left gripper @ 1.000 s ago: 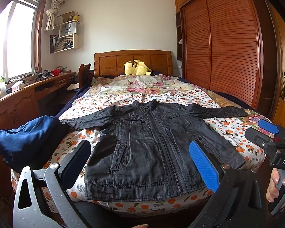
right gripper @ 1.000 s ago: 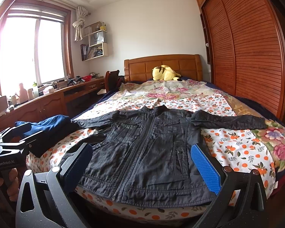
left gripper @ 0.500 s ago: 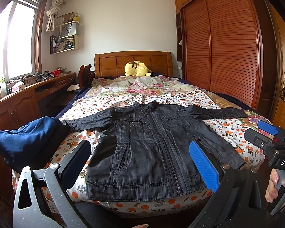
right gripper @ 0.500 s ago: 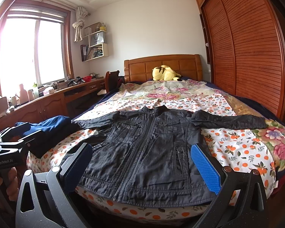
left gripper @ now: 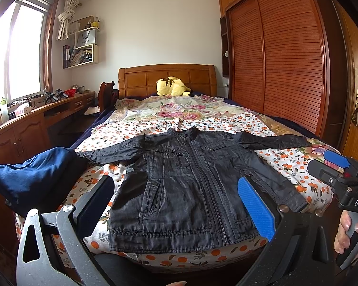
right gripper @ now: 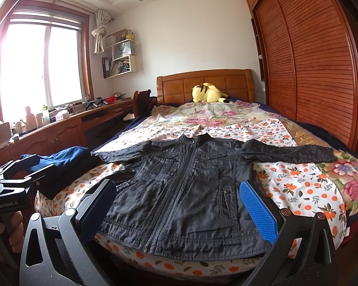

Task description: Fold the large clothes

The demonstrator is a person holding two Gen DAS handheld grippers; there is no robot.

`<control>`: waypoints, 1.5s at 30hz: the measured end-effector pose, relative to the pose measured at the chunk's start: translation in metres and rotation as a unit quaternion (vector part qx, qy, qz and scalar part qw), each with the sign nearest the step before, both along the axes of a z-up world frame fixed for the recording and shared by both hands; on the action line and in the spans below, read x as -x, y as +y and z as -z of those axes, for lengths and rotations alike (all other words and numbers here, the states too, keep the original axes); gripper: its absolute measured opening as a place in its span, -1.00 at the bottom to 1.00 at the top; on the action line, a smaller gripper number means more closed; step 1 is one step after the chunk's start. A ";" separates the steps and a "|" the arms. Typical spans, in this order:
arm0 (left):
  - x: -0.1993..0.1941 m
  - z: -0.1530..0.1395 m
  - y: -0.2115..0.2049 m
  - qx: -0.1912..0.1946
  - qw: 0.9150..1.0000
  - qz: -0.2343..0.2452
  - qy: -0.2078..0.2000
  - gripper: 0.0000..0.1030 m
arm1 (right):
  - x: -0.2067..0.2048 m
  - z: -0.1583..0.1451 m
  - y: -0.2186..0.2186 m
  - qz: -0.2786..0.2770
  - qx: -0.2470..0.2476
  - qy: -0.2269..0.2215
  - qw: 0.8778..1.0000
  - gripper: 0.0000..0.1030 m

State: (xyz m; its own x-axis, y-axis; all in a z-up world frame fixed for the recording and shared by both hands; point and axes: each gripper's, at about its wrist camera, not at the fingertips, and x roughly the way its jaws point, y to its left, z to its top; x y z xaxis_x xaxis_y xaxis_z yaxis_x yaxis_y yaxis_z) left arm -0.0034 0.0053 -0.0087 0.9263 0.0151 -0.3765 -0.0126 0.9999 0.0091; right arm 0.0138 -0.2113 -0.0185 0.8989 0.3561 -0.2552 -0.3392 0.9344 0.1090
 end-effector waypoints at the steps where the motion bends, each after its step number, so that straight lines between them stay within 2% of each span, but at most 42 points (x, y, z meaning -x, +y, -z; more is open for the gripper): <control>1: 0.000 0.000 0.001 0.000 1.000 0.000 0.000 1.00 | 0.000 0.000 0.000 0.000 0.000 0.000 1.000 1.00; 13: 0.000 -0.010 0.004 0.002 1.000 -0.002 0.009 1.00 | 0.000 0.000 0.000 0.000 -0.001 0.001 1.000 1.00; 25: -0.008 -0.001 0.008 0.002 1.000 -0.005 0.021 1.00 | -0.004 0.003 0.002 -0.005 0.003 0.005 1.000 1.00; 33: -0.028 0.024 0.021 0.001 0.999 -0.026 0.047 1.00 | -0.024 0.005 0.016 -0.019 0.018 0.005 1.000 1.00; 45: -0.067 0.070 0.055 -0.006 0.994 -0.058 0.090 1.00 | -0.081 0.024 0.040 -0.058 0.038 0.013 0.998 1.00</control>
